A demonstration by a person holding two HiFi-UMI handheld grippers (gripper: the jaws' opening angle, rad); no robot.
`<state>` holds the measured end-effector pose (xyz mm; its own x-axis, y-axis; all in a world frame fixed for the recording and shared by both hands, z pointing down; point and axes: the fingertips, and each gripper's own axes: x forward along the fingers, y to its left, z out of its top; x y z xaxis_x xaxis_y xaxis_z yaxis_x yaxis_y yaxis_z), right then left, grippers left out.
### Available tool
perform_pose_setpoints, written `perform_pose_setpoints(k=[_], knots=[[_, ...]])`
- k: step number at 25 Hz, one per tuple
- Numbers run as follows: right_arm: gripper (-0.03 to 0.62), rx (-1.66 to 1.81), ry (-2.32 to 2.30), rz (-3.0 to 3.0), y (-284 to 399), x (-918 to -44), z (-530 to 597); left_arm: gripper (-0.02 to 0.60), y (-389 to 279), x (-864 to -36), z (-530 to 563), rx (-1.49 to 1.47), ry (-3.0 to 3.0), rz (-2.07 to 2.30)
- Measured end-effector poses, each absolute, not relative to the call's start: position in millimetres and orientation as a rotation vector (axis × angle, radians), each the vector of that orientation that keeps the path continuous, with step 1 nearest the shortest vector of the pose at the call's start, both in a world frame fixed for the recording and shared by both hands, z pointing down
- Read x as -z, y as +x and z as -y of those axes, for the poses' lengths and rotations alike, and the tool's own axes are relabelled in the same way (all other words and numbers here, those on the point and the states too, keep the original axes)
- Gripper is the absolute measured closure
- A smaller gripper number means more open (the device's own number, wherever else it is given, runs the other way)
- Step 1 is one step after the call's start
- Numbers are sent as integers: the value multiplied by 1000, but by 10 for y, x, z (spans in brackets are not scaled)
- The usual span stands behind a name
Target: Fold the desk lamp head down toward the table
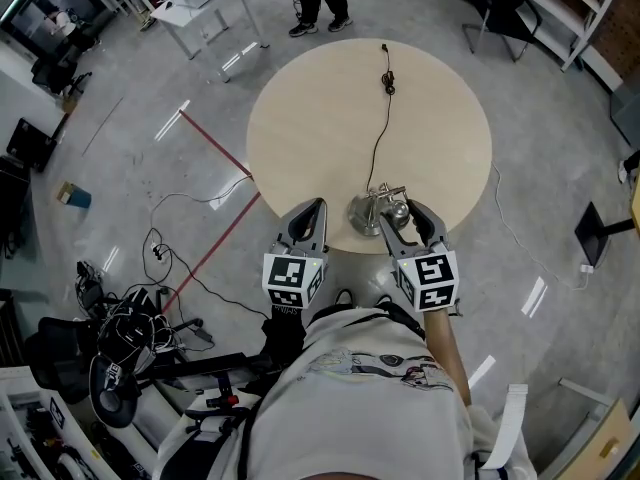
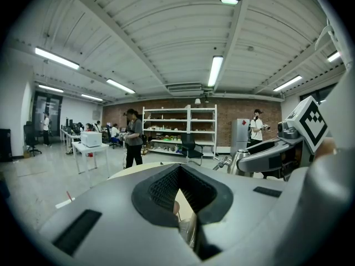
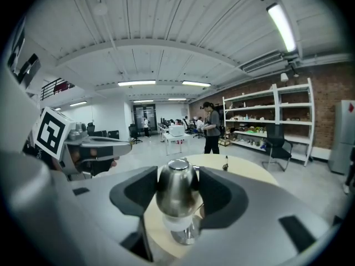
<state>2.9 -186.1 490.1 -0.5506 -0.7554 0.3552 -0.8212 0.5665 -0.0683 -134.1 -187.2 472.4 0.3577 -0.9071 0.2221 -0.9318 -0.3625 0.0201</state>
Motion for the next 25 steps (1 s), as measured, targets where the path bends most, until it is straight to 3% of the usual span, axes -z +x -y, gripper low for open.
perform_pose_setpoints(k=[25], knots=[[358, -346, 1270, 2444, 164, -5278, 1497, 581, -1155, -4841, 1778, -291, 2484, 1636]])
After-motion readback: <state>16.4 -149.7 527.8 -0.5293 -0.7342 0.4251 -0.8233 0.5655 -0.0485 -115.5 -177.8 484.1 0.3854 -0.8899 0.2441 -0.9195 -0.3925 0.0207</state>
